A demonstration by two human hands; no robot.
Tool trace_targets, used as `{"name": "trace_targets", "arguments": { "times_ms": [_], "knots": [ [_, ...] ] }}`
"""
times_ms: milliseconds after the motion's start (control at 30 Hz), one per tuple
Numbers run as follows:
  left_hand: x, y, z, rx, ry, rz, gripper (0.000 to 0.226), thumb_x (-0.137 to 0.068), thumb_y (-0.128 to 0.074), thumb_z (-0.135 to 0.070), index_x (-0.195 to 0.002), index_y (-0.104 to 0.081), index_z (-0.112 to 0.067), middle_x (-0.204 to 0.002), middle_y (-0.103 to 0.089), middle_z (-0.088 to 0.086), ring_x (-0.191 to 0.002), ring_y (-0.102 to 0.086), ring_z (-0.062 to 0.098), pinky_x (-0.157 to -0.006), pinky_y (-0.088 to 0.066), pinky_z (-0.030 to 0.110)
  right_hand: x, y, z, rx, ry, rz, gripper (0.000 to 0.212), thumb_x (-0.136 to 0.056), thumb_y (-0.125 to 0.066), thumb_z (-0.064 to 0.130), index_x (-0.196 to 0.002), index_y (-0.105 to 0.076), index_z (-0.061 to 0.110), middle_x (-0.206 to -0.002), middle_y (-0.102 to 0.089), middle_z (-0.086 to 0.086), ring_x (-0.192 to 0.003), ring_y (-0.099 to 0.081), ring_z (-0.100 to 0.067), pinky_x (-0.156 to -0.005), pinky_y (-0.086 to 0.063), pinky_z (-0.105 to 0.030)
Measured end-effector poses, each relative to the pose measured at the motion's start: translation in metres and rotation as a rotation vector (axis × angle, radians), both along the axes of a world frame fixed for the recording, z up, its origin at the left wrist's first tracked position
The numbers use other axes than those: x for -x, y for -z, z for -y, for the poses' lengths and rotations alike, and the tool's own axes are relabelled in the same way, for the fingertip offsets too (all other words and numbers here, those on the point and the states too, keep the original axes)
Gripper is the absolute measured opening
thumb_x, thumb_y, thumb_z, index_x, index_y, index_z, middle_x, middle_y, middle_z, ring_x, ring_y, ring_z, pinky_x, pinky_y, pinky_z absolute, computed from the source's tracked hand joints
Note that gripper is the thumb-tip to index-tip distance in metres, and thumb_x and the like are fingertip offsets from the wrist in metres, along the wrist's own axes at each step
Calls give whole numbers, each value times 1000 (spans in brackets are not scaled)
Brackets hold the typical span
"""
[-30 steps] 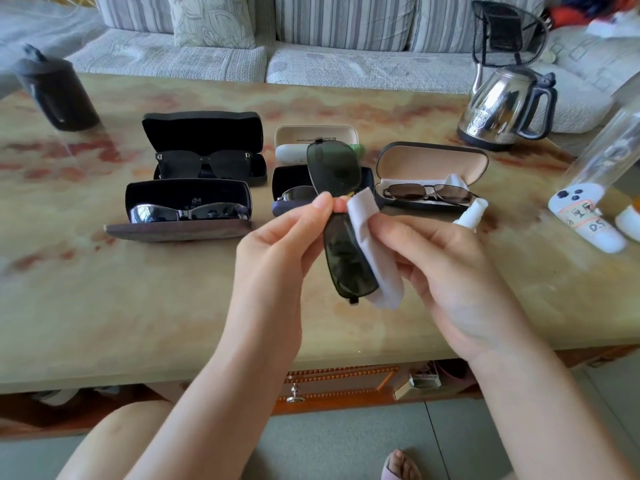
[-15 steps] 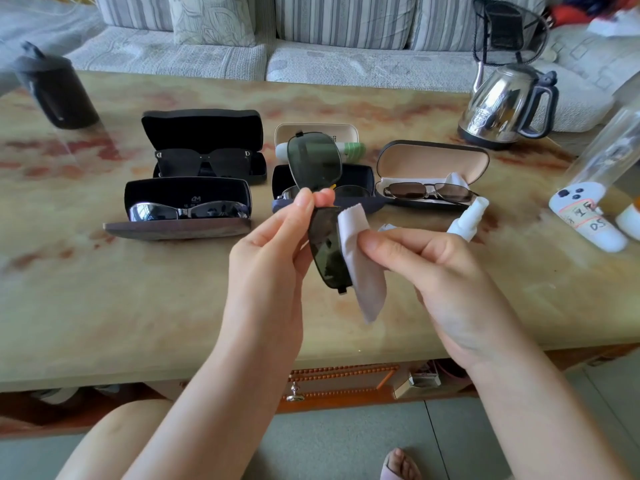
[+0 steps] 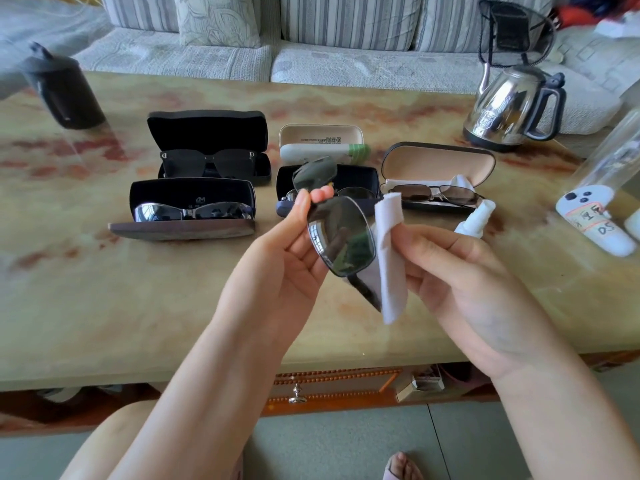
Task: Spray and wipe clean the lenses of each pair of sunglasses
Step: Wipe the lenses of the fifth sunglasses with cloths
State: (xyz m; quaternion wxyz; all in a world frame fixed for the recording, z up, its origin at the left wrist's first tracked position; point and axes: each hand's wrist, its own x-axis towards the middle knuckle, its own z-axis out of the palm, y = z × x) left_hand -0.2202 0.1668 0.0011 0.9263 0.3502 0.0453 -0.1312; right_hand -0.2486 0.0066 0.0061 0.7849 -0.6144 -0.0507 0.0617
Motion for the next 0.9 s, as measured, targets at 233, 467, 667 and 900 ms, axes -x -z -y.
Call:
{"name": "trace_targets", "arguments": {
  "times_ms": [233, 467, 667, 900],
  "knots": [
    [1, -3, 1, 18, 14, -8, 22, -96, -50, -21, -86, -69, -15, -79, -72, -5, -71, -69, 6, -68, -57, 20, 0, -5, -4, -100, 7, -60, 21, -66, -66, 32, -71, -79, 16, -75, -73, -1, -70, -66, -9, -66, -51, -16],
    [-1, 2, 1, -94, 50, 63, 18, -91, -53, -28, -86, -69, -20, -84, -71, -6, -82, -68, 8, -85, -55, 27, -1, -2, -1, -112, 15, -105, 23, -69, -67, 30, -78, -77, 11, -75, -71, -6, -68, -65, -14, -66, -53, -19],
    [3, 3, 0, -364, 17, 206, 27, -82, -55, -35, -91, -74, -18, -90, -72, -3, -83, -66, 9, -74, -54, 19, 0, -4, -3, -113, -3, -81, 22, -72, -63, 29, -70, -76, 11, -70, -69, -6, -67, -65, -14, -64, -53, -20],
    [5, 1, -4, -465, 15, 228, 30, -82, -57, -35, -94, -75, -13, -93, -75, 4, -87, -69, 12, -83, -55, 24, -1, 0, 1, -52, 12, -68, 23, -69, -67, 33, -74, -77, 13, -74, -70, -7, -65, -63, -15, -66, -52, -24]
  ]
}}
